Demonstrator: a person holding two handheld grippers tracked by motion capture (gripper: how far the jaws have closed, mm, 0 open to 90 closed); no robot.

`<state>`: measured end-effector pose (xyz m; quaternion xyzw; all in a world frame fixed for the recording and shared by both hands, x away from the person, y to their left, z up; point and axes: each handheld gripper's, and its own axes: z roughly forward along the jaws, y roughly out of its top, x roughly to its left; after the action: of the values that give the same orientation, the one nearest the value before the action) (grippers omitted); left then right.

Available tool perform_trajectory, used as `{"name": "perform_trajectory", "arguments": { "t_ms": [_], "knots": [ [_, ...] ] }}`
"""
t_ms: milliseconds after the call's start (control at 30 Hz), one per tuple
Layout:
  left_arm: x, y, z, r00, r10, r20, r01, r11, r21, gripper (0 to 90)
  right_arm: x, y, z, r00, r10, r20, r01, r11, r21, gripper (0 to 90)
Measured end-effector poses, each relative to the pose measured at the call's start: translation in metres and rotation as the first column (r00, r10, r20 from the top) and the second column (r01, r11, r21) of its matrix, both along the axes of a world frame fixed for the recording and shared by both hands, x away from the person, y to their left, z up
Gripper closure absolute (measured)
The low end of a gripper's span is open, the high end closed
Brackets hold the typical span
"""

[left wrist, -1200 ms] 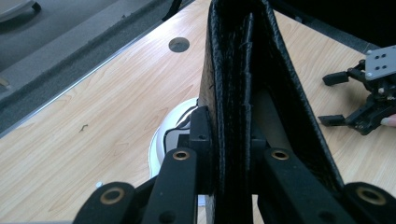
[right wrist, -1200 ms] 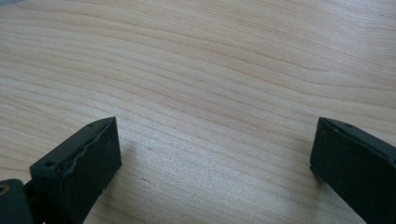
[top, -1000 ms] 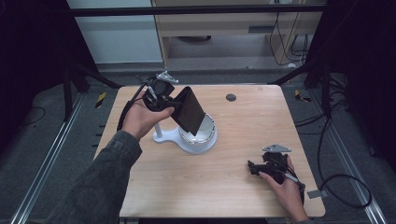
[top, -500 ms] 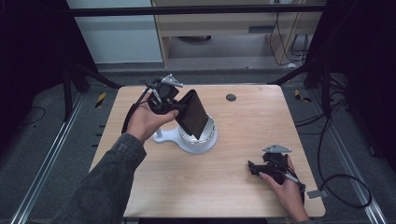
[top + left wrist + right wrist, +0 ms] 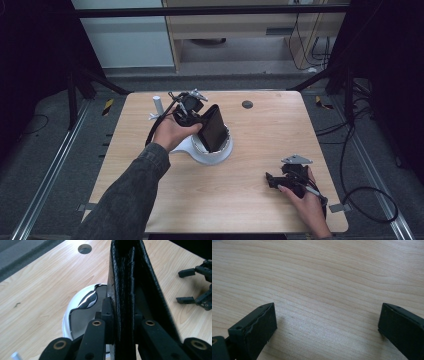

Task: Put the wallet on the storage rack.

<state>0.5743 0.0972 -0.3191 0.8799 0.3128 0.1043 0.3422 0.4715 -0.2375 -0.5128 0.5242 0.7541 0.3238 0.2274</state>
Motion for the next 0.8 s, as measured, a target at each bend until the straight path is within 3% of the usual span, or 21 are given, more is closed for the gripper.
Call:
{"name": "perform_trajectory", "arguments": {
  "t_ms": [200, 300, 333, 367, 433, 467, 500, 533, 567, 600, 800],
  "knots": [
    [0.012, 0.003, -0.001, 0.9987, 0.048, -0.014, -0.048, 0.9987, 0.018, 78.8, -0.001, -0.001, 0.0, 1.0, 0.004, 0.0, -0.004, 1.0, -0.003, 2.2],
    [0.016, 0.004, -0.002, 0.9974, 0.072, -0.007, -0.072, 0.9972, 0.023, 74.2, -0.001, -0.001, 0.0, 1.0, 0.005, 0.001, -0.005, 1.0, -0.003, 2.2],
    [0.017, 0.007, -0.003, 0.9954, 0.096, 0.009, -0.096, 0.995, 0.027, 66.4, -0.001, -0.001, 0.0, 1.0, 0.006, 0.001, -0.006, 1.0, -0.004, 2.2],
    [0.017, 0.007, -0.003, 0.9954, 0.096, 0.009, -0.096, 0.995, 0.027, 66.1, -0.001, -0.001, 0.0, 1.0, 0.006, 0.001, -0.006, 1.0, -0.004, 2.2],
    [0.013, 0.009, 0.0, 0.9925, 0.105, 0.062, -0.109, 0.9929, 0.048, 61.8, -0.002, -0.001, 0.0, 1.0, 0.006, 0.001, -0.006, 1.0, -0.004, 2.2],
    [0.013, 0.009, 0.0, 0.9925, 0.105, 0.062, -0.109, 0.9929, 0.048, 58.7, -0.002, -0.001, 0.0, 1.0, 0.006, 0.001, -0.006, 1.0, -0.004, 2.2],
    [0.008, 0.009, 0.005, 0.986, 0.113, 0.123, -0.12, 0.9913, 0.053, 53.8, -0.002, 0.0, 0.0, 1.0, 0.003, -0.001, -0.003, 1.0, 0.001, 2.2],
    [0.006, 0.01, 0.008, 0.9815, 0.128, 0.143, -0.135, 0.9898, 0.045, 51.5, -0.002, -0.001, 0.0, 1.0, 0.003, 0.0, -0.003, 1.0, 0.0, 2.2],
    [0.006, 0.01, 0.008, 0.9815, 0.128, 0.143, -0.135, 0.9898, 0.045, 51.2, -0.002, -0.001, 0.0, 1.0, 0.003, 0.0, -0.003, 1.0, 0.0, 2.2],
    [0.002, 0.013, 0.012, 0.9737, 0.133, 0.185, -0.143, 0.9888, 0.042, 50.8, -0.002, -0.001, 0.0, 1.0, 0.003, -0.001, -0.003, 1.0, 0.0, 2.2],
    [0.001, 0.021, 0.018, 0.9677, 0.14, 0.21, -0.151, 0.9879, 0.036, 54.3, -0.003, -0.001, 0.0, 1.0, 0.003, -0.001, -0.003, 1.0, -0.001, 2.2]
  ]
}}
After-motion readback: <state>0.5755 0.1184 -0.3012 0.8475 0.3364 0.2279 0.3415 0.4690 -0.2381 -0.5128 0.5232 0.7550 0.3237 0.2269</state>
